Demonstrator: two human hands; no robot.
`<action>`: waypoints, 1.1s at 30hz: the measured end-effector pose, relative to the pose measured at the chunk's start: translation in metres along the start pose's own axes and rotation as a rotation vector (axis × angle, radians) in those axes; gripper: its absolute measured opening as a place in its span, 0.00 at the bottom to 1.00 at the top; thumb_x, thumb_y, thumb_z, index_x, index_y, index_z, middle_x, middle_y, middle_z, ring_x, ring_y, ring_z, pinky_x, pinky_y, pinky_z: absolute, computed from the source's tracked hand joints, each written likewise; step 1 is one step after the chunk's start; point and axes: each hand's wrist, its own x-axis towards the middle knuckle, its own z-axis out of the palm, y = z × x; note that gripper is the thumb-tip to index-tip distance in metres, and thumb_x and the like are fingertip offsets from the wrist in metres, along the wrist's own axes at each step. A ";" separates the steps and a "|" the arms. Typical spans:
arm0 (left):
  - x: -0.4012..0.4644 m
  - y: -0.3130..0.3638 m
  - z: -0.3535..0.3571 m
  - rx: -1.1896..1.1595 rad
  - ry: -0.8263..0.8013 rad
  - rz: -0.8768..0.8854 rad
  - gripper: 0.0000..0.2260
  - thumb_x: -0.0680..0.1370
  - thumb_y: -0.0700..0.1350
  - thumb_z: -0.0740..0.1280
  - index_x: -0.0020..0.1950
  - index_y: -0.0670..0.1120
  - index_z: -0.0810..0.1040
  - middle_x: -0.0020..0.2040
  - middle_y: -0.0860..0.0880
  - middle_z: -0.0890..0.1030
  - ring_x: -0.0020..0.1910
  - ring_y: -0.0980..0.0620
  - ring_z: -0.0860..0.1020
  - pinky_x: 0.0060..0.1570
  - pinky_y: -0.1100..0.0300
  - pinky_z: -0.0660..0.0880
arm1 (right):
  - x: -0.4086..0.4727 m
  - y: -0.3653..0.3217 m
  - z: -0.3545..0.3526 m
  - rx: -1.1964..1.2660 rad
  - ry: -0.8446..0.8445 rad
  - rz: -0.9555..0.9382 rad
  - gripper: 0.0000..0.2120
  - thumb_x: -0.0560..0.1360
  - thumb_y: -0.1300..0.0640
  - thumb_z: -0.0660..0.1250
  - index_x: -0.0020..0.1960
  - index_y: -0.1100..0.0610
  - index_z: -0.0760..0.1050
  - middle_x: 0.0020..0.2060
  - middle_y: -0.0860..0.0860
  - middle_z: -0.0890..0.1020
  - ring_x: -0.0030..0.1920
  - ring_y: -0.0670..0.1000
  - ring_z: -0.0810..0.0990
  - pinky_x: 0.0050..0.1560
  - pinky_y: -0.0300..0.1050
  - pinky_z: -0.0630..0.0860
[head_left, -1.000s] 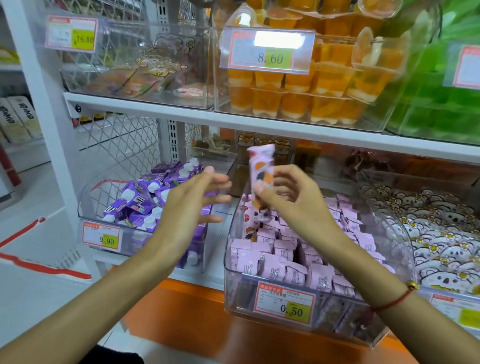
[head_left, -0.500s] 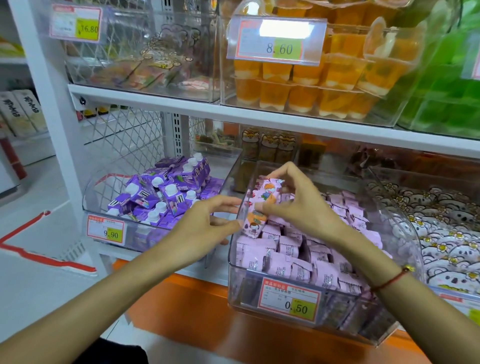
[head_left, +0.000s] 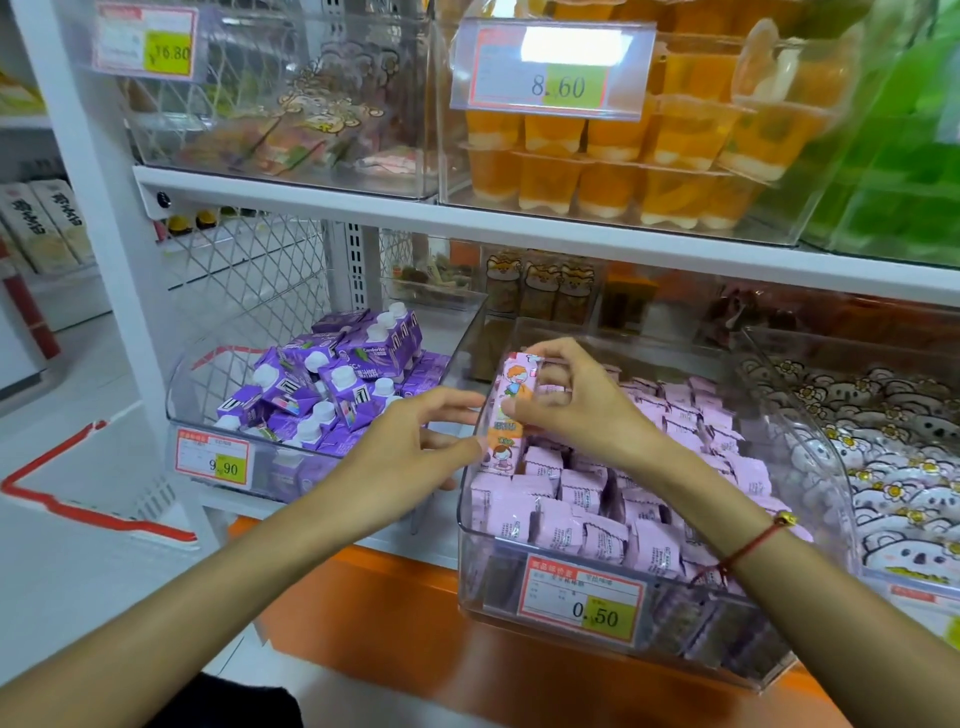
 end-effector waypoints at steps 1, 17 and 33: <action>0.000 0.000 0.000 0.002 0.002 -0.002 0.14 0.75 0.41 0.69 0.59 0.51 0.76 0.55 0.54 0.79 0.43 0.57 0.80 0.46 0.52 0.80 | -0.001 0.002 0.002 -0.033 0.035 -0.033 0.22 0.69 0.61 0.74 0.58 0.53 0.67 0.51 0.52 0.81 0.47 0.51 0.82 0.47 0.46 0.80; 0.005 -0.006 -0.002 0.020 0.003 0.016 0.14 0.75 0.41 0.69 0.59 0.53 0.76 0.53 0.59 0.78 0.41 0.62 0.80 0.40 0.62 0.80 | -0.014 0.009 -0.007 -0.633 -0.009 -0.116 0.21 0.71 0.47 0.71 0.62 0.51 0.75 0.56 0.47 0.74 0.55 0.47 0.73 0.51 0.39 0.67; 0.000 -0.004 -0.001 0.013 -0.008 0.017 0.12 0.75 0.42 0.69 0.56 0.55 0.76 0.54 0.58 0.78 0.42 0.61 0.81 0.43 0.60 0.80 | -0.023 -0.008 -0.014 -0.492 -0.012 -0.129 0.10 0.76 0.49 0.66 0.55 0.48 0.79 0.53 0.45 0.79 0.51 0.43 0.74 0.51 0.39 0.69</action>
